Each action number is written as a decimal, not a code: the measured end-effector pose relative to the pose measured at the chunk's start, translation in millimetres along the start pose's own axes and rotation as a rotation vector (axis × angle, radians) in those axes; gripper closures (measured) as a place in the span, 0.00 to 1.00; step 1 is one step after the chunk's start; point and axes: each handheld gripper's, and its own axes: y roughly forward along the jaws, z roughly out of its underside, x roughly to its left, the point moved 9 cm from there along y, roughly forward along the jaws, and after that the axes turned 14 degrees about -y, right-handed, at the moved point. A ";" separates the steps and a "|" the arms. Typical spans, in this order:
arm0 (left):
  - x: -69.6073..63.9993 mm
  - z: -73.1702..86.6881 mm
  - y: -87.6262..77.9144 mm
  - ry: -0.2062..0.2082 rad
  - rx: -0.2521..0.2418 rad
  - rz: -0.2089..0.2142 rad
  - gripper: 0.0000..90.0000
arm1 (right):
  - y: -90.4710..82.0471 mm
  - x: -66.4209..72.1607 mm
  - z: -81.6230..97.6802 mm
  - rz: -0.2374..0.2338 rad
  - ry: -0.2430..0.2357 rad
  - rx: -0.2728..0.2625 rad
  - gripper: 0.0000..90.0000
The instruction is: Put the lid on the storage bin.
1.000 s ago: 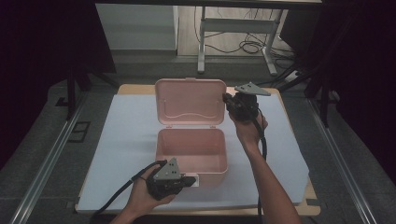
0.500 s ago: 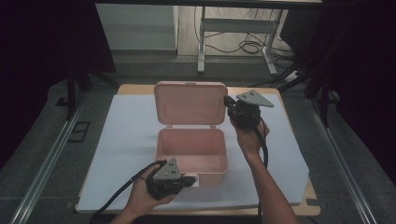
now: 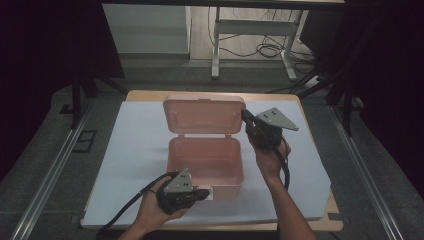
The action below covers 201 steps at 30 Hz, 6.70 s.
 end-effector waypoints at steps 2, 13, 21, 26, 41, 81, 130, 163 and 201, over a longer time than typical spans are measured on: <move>0.0 -0.1 0.0 0.000 -0.001 0.000 1.00 | -3.8 1.4 0.9 -0.006 -0.003 -0.007 0.97; -0.5 -0.3 0.1 -0.006 -0.002 0.000 1.00 | -18.9 5.7 5.5 -0.087 0.009 -0.015 0.95; -0.5 -0.4 0.0 -0.008 -0.003 -0.001 1.00 | -26.0 7.5 8.3 -0.150 0.039 -0.017 0.93; -0.5 -0.3 -0.3 -0.008 -0.003 -0.001 1.00 | -29.7 8.2 8.9 -0.181 0.046 -0.015 0.93; -0.2 0.1 -1.4 -0.005 -0.002 -0.008 1.00 | -45.0 13.3 16.1 -0.288 0.071 -0.010 0.90; -1.5 0.5 -3.2 -0.006 -0.006 -0.004 1.00 | -61.4 22.7 35.9 -0.450 0.111 0.043 0.86; -4.3 2.8 -3.8 0.004 -0.009 -0.005 0.99 | -87.5 38.5 91.3 -0.527 0.094 0.158 0.78; 0.0 -3.7 -18.0 -0.022 -0.050 0.004 0.96 | -78.6 25.1 103.5 -0.510 0.122 0.170 0.78; 108.1 28.3 -95.5 -0.292 -0.232 -0.202 0.78 | -61.6 -1.8 148.1 -0.471 0.157 0.217 0.72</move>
